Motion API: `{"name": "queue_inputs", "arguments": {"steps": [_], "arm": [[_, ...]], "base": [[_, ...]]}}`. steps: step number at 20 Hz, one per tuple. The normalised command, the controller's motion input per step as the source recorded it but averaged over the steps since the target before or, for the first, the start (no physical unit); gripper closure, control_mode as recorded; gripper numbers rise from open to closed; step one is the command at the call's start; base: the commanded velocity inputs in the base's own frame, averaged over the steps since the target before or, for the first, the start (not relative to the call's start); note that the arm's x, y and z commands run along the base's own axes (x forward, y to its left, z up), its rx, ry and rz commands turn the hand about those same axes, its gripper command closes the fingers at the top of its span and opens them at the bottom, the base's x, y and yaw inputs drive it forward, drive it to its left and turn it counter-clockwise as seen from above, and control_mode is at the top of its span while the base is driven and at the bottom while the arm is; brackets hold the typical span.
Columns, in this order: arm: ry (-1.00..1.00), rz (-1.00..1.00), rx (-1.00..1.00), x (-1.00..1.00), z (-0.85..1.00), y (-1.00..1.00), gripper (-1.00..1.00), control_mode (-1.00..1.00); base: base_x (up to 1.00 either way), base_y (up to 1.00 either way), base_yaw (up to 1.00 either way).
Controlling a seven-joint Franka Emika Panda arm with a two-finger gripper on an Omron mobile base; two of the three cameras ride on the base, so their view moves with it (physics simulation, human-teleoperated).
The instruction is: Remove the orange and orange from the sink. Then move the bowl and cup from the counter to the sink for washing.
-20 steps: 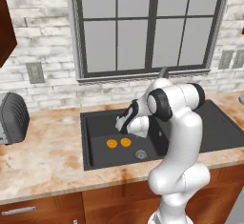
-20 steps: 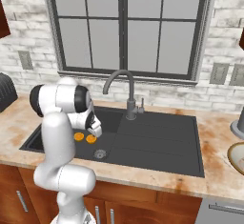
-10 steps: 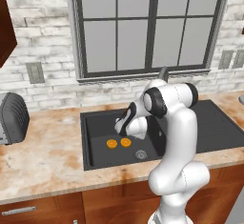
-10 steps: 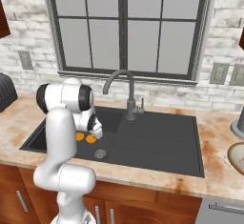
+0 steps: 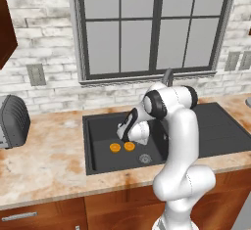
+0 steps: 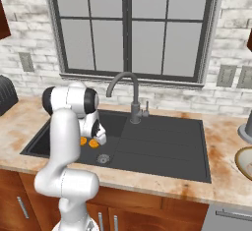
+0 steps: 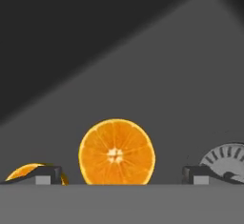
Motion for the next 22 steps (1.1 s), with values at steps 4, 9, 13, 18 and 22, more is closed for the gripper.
{"name": "queue_inputs", "arguments": {"steps": [4, 9, 13, 18, 22], "arm": [[0.0, -0.01, 0.0, 0.13, -0.22, 0.02, -1.0, -1.0], [0.03, 0.0, 0.0, 0.1, -0.22, 0.01, -1.0, -1.0], [0.01, 0.0, 0.0, 0.13, -0.21, 0.03, -1.0, -1.0], [0.0, 0.0, 0.0, 0.15, -0.21, 0.04, -1.0, -1.0], [0.01, 0.0, 0.0, 0.12, -0.2, 0.02, -1.0, -1.0]], "base": [[0.0, 0.0, 0.0], [0.0, 0.0, 0.0], [0.0, 0.0, 0.0], [0.0, 0.0, 0.0], [0.0, 0.0, 0.0]]}}
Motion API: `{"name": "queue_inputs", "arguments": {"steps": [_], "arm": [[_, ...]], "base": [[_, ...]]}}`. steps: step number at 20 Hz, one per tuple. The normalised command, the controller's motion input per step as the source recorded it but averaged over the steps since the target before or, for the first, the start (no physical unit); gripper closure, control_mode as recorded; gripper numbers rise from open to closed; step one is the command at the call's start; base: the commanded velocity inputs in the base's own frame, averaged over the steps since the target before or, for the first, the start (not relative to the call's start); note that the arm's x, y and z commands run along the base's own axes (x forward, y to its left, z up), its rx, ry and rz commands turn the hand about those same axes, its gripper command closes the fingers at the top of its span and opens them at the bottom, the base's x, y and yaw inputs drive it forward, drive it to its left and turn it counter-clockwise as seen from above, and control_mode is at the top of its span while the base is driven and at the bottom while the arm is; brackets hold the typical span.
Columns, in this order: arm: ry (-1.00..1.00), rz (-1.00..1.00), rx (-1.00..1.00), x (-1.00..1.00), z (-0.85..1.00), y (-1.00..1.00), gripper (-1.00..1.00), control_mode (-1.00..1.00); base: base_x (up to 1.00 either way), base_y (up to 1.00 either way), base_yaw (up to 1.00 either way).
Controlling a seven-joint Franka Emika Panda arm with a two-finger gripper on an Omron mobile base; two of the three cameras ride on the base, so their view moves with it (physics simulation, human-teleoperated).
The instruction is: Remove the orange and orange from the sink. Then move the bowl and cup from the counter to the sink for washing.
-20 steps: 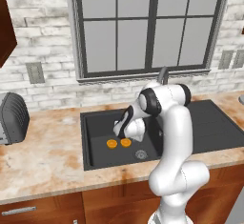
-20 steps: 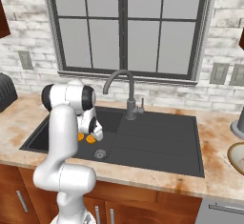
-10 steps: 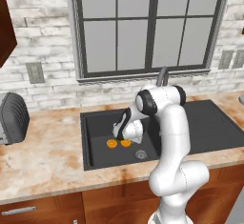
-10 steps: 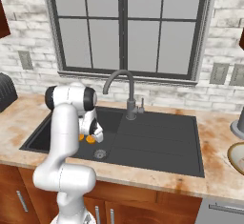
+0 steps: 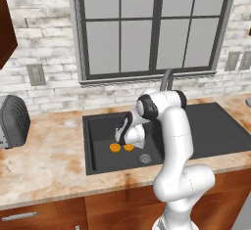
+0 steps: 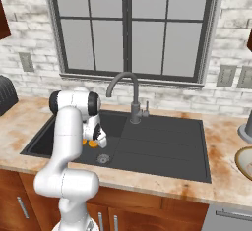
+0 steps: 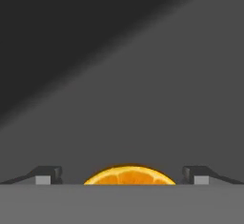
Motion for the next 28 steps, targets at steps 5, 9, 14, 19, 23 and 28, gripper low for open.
{"name": "queue_inputs", "arguments": {"steps": [5, 9, 14, 19, 23, 28], "arm": [[0.02, 0.0, 0.0, 0.08, -0.18, 0.0, -1.0, -1.0], [0.01, 0.0, 0.0, 0.0, -0.05, 0.0, -1.0, -1.0], [0.0, 0.0, 0.0, -0.01, 0.0, 0.0, -1.0, -1.0], [0.04, -0.02, 0.0, -0.01, 0.0, 0.0, -1.0, -1.0], [0.08, -0.03, 0.0, -0.05, 0.02, 0.0, -1.0, -1.0], [0.12, -0.03, 0.0, -0.06, 0.04, 0.0, -1.0, -1.0]], "base": [[0.0, 0.0, 0.0], [0.0, 0.0, 0.0], [0.0, 0.0, 0.0], [0.0, 0.0, 0.0], [0.0, 0.0, 0.0], [0.0, 0.0, 0.0]]}}
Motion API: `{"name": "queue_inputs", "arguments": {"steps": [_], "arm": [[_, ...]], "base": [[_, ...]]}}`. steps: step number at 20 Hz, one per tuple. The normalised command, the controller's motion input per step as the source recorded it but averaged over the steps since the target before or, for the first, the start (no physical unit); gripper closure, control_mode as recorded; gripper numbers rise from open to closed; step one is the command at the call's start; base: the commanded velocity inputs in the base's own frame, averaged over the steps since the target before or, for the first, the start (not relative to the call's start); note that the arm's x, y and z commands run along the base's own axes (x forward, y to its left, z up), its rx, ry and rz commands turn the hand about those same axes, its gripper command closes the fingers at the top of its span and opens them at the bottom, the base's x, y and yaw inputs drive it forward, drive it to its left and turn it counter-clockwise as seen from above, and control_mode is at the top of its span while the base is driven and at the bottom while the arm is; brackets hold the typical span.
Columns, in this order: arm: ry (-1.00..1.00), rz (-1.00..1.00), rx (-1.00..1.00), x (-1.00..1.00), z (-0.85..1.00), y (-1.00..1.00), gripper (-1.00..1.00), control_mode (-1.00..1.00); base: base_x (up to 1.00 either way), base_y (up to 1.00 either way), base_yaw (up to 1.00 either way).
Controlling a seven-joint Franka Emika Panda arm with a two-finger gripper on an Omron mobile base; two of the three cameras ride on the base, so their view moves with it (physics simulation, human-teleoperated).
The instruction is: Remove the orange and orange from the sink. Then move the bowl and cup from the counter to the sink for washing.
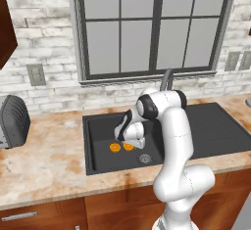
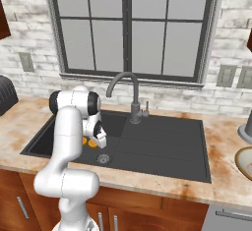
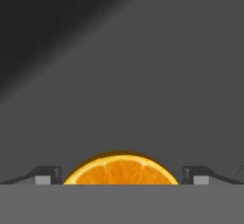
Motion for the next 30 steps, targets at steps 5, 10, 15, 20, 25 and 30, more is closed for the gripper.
{"name": "queue_inputs", "arguments": {"steps": [5, 10, 15, 20, 25, 30], "arm": [[0.15, -0.03, 0.0, -0.04, 0.01, 0.02, -1.0, -1.0], [0.12, -0.02, 0.0, 0.0, 0.0, 0.09, -1.0, -1.0], [0.13, -0.04, 0.0, 0.0, -0.01, 0.13, -1.0, -1.0], [0.1, -0.03, 0.0, 0.0, -0.06, 0.05, 1.0, -1.0], [0.03, -0.03, 0.0, -0.04, 0.0, -0.07, 1.0, -1.0], [0.01, -0.07, 0.0, -0.23, 0.3, -0.06, 1.0, -1.0]], "base": [[0.0, 0.0, 0.0], [0.0, 0.0, 0.0], [0.0, 0.0, 0.0], [0.0, 0.0, 0.0], [0.0, 0.0, 0.0], [0.0, 0.0, 0.0]]}}
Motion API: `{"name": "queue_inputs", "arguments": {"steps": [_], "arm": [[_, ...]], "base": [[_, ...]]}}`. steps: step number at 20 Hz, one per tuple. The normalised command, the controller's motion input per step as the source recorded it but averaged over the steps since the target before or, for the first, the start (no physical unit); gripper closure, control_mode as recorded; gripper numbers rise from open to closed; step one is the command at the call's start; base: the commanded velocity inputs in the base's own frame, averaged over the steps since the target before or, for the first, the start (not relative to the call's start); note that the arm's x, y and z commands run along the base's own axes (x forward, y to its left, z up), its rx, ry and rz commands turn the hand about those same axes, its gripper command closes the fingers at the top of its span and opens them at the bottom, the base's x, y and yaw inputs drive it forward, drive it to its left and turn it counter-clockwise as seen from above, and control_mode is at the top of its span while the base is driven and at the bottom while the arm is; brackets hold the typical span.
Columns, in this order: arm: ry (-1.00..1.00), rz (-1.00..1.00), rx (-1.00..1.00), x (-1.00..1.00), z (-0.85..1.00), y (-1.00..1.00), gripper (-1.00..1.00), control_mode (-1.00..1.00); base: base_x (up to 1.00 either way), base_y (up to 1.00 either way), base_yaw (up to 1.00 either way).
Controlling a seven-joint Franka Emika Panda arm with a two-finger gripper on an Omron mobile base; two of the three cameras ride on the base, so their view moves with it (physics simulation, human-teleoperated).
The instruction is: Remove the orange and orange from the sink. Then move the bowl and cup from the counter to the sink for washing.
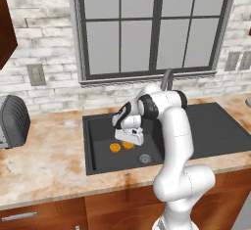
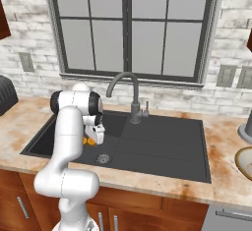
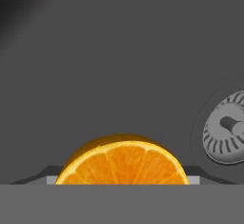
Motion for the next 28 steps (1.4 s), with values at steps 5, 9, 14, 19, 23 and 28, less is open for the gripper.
{"name": "queue_inputs", "arguments": {"steps": [5, 9, 14, 19, 23, 28], "arm": [[0.0, -0.02, 0.0, -0.25, 0.45, -0.01, 1.0, -1.0], [0.0, 0.0, 0.0, -0.37, 0.41, 0.0, 1.0, -1.0], [-0.09, 0.0, 0.0, -0.44, 0.41, 0.0, 1.0, -1.0], [-0.1, 0.0, 0.0, -0.41, 0.49, 0.01, 1.0, -1.0], [-0.02, 0.0, 0.0, -0.38, 0.53, 0.03, 1.0, -1.0], [0.0, 0.0, 0.0, -0.35, 0.56, 0.1, 1.0, -1.0]], "base": [[0.0, 0.0, 0.0], [0.0, 0.0, 0.0], [0.0, 0.0, 0.0], [0.0, 0.0, 0.0], [0.0, 0.0, 0.0], [0.0, 0.0, 0.0]]}}
